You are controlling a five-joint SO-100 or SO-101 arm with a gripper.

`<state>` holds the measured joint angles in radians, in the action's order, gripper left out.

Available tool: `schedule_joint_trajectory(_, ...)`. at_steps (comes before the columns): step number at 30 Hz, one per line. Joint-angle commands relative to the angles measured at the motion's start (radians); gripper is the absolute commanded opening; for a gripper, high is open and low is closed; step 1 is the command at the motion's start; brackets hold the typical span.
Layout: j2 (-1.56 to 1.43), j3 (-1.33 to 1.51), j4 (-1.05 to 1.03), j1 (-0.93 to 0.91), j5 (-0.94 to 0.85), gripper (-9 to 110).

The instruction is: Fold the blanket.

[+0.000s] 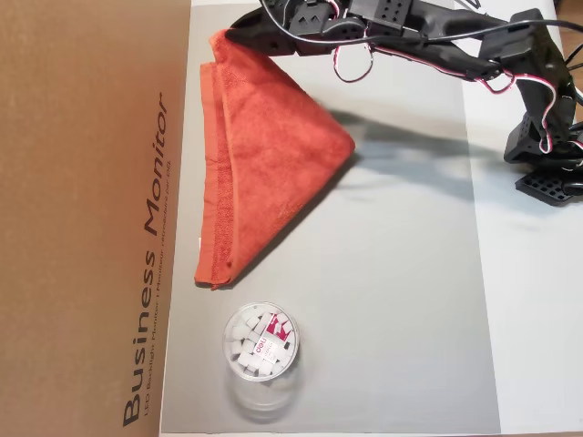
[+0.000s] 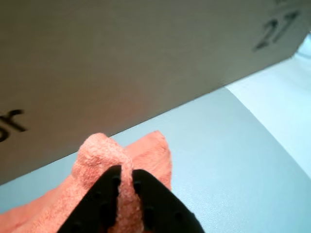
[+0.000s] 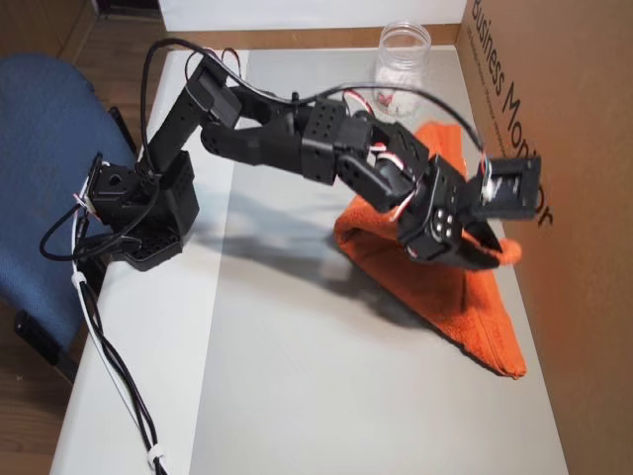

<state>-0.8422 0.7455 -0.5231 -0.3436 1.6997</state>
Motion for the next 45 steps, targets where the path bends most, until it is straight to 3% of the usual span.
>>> schedule_joint_trajectory(1, 0.012, -0.057, 0.049, -0.026, 0.061, 0)
schedule_joint_trajectory(10, 0.156, -0.057, 0.181, -0.089, 0.186, 0)
schedule_joint_trajectory(23, 0.201, -0.058, 0.245, -0.103, 0.192, 0)
schedule_joint_trajectory(28, 0.199, -0.143, 0.229, -0.103, 0.170, 6)
schedule_joint_trajectory(34, 0.187, -0.227, 0.229, -0.112, -0.008, 6)
schedule_joint_trajectory(45, -0.026, -0.058, 0.227, -0.018, -0.087, 6)
